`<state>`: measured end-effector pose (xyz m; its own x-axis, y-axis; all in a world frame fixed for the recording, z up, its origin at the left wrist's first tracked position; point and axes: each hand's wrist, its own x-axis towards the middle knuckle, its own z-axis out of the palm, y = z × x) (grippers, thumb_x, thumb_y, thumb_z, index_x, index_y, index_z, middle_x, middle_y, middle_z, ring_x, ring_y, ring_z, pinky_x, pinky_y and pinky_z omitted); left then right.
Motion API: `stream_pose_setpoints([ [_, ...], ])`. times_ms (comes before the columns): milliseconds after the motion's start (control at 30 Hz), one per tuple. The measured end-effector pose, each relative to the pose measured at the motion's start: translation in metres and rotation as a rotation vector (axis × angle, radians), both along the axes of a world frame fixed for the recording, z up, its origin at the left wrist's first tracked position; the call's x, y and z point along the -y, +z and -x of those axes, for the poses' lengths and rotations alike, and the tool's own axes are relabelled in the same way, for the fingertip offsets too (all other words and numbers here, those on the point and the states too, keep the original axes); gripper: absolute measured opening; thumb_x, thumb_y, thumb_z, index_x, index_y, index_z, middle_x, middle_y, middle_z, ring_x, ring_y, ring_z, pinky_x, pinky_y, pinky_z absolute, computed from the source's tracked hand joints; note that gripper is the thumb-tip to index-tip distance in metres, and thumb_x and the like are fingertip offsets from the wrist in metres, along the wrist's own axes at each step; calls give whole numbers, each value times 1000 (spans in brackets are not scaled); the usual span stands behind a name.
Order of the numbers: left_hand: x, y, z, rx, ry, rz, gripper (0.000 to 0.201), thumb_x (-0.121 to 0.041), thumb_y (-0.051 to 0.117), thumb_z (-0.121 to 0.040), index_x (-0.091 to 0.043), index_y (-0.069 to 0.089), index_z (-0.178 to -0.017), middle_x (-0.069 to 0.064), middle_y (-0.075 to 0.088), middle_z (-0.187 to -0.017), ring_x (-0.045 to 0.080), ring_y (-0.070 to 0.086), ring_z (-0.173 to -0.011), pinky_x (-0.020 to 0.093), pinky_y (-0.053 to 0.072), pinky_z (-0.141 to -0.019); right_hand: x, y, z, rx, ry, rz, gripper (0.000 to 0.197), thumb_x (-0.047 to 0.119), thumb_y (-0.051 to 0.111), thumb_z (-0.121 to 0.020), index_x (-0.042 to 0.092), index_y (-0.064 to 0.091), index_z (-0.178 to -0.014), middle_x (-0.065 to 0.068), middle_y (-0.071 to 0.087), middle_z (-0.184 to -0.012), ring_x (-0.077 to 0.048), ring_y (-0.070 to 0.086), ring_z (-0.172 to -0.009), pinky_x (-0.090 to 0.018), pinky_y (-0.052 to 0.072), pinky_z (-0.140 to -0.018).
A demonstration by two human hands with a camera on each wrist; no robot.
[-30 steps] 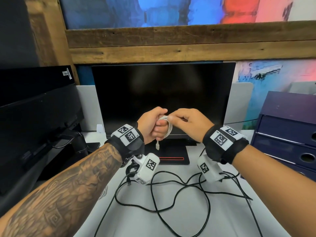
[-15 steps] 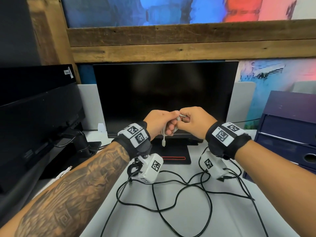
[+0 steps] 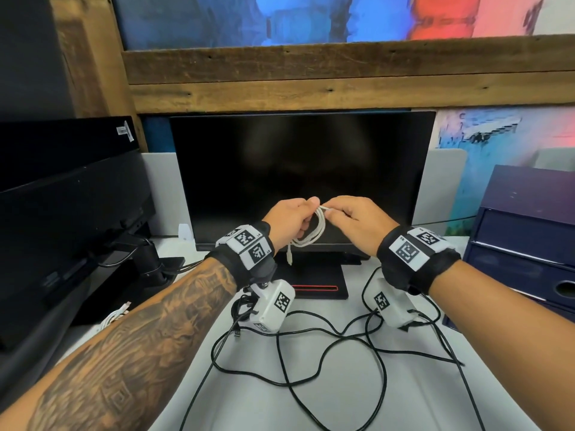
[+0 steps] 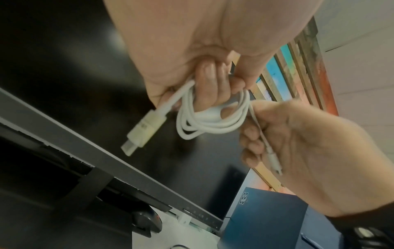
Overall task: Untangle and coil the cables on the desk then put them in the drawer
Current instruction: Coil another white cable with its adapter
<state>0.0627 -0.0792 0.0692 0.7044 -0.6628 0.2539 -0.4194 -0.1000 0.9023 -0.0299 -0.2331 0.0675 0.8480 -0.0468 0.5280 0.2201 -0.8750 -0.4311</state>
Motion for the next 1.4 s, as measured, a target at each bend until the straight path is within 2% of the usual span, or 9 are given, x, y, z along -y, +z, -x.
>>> stream_pose_setpoints([
  [200, -4, -1, -5, -1, 37, 81, 44, -33, 47, -104, -16, 44, -63, -10, 37, -50, 9, 35, -46, 27, 42, -58, 9, -1, 1, -60, -123, 289, 27, 42, 45, -103, 31, 69, -109, 9, 50, -93, -13, 48, -93, -33, 44, -82],
  [333, 0, -9, -4, -16, 26, 84, 45, -34, 47, -104, -15, 44, -63, -7, 36, -50, 12, 33, -45, 27, 37, -51, 7, -4, -3, -76, -228, 328, 29, 40, 46, -104, 25, 71, -100, 7, 60, -84, -16, 59, -82, -35, 49, -79],
  [533, 2, -10, -2, 102, 47, 30, 44, -36, 45, -104, -16, 45, -65, -5, 40, -56, 11, 36, -48, 27, 35, -54, -1, -9, -7, 19, -93, -436, 20, 18, 55, -102, 13, 73, -94, 0, 75, -79, -11, 70, -70, -26, 57, -79],
  [767, -2, -8, 0, 74, 5, 27, 44, -36, 46, -104, -18, 44, -63, -6, 40, -55, 10, 36, -46, 26, 36, -54, -7, -10, -7, -136, 25, -662, 30, 19, 45, -106, 7, 71, -99, -1, 69, -78, -12, 62, -71, -30, 55, -78],
  [967, -2, -9, 4, 35, -53, 50, 40, -44, 45, -101, -14, 58, -78, 12, 60, -74, 31, 57, -71, 52, 53, -74, -21, -15, -4, -322, 171, -882, 51, 53, 41, -103, 13, 71, -92, -4, 65, -82, -12, 56, -69, -28, 51, -69],
  [1067, -1, -10, 2, 5, -19, 90, 39, -38, 45, -104, -11, 56, -79, 9, 59, -70, 27, 57, -69, 45, 52, -75, -23, -12, 0, -379, 192, -763, 47, 57, 52, -97, 13, 71, -92, -6, 72, -91, -14, 61, -78, -31, 53, -76],
  [1167, 1, -13, -3, 6, 62, 118, 40, -40, 46, -103, -17, 50, -70, 10, 58, -75, 21, 52, -68, 37, 48, -72, -24, -11, 0, -271, 124, -593, 18, 20, 71, -93, 10, 70, -108, -10, 77, -95, -20, 74, -83, -36, 61, -78],
  [1233, 1, -15, -8, -14, 116, 133, 40, -40, 48, -102, -17, 51, -69, 5, 55, -71, 18, 51, -67, 31, 47, -67, -26, -12, -3, -207, 35, -569, 22, 9, 72, -91, 11, 69, -112, -10, 77, -88, -22, 76, -80, -37, 63, -75],
  [1400, -11, -17, -25, -20, 185, 142, 37, -38, 57, -99, -12, 62, -72, -10, 45, -52, 9, 41, -52, 25, 39, -57, -20, -8, 3, -173, -117, -191, 14, 16, 66, -95, 22, 76, -102, 6, 75, -80, -5, 71, -70, -23, 57, -74],
])
